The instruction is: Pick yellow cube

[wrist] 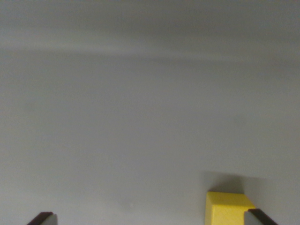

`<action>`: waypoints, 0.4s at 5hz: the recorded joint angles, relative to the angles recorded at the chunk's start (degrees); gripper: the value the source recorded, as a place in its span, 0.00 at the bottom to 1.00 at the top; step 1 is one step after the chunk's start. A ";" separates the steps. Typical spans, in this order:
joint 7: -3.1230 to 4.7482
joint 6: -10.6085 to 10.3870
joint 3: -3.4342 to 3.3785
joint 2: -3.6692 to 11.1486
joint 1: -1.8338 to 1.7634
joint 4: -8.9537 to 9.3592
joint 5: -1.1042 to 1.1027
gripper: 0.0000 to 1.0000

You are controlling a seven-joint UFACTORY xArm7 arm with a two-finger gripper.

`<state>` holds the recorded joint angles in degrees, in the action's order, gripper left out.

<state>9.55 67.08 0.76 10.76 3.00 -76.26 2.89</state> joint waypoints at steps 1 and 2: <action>1.44 -2.71 0.42 1.35 0.70 1.96 0.51 0.00; 1.44 -2.71 0.42 1.35 0.70 1.96 0.51 0.00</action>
<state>11.00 64.37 1.18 12.11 3.70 -74.30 3.40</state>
